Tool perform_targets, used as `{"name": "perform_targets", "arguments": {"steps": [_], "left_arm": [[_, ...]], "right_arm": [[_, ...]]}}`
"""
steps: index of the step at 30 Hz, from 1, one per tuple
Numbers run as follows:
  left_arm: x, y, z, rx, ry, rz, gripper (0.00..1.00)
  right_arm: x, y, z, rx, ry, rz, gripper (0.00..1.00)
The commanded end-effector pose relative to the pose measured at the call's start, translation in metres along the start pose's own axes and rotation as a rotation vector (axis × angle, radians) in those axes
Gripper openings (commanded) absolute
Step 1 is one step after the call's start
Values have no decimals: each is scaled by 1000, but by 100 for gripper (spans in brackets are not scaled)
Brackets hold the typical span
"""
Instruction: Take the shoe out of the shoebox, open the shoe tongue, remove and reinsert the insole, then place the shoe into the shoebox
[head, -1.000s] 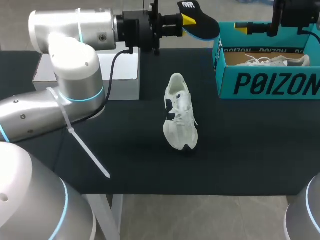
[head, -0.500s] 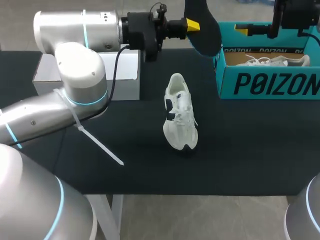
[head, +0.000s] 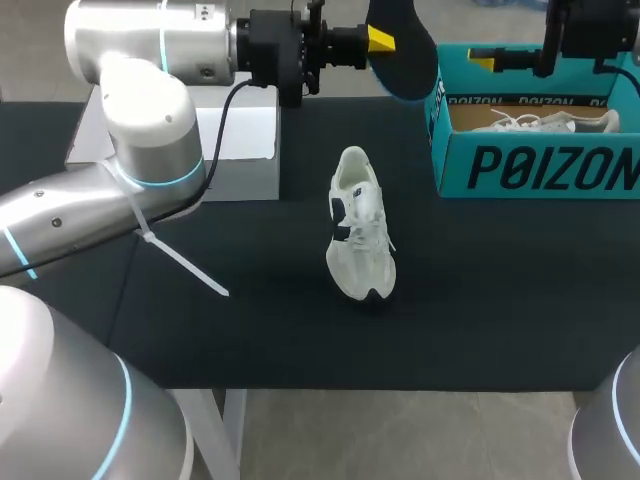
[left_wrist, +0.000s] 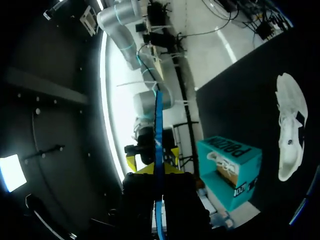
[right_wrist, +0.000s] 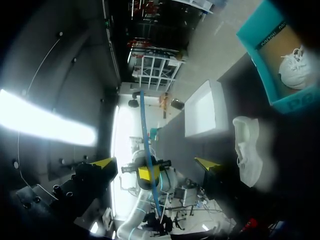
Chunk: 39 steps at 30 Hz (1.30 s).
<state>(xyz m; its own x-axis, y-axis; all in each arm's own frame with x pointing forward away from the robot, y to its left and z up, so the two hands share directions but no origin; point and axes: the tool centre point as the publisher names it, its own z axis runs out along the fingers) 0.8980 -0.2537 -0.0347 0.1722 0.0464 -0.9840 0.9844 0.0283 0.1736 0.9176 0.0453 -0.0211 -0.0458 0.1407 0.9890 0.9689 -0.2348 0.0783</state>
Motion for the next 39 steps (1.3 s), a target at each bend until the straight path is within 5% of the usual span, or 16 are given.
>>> {"name": "perform_targets", "arguments": {"steps": [1,4,6,8,12,20,39], "left_arm": [[8,-3,10,6,-53,-58,0],[10,-5,18,4,-58,-73,0],[7,-8,23,22,-72,-74,0],[4,-13,27,48,-78,-68,0],[2,-20,34,106,-86,-78,0],[-2,-21,40,196,-80,-67,0],[-6,2,49,144,-70,-30,0]], "right_arm": [[4,2,9,4,11,-14,100],[10,1,14,5,20,-32,100],[12,0,19,14,25,-38,44],[12,-1,22,19,25,-39,29],[10,-4,25,27,30,-30,33],[7,-11,26,46,28,-11,23],[2,-20,32,64,36,9,20]]}}
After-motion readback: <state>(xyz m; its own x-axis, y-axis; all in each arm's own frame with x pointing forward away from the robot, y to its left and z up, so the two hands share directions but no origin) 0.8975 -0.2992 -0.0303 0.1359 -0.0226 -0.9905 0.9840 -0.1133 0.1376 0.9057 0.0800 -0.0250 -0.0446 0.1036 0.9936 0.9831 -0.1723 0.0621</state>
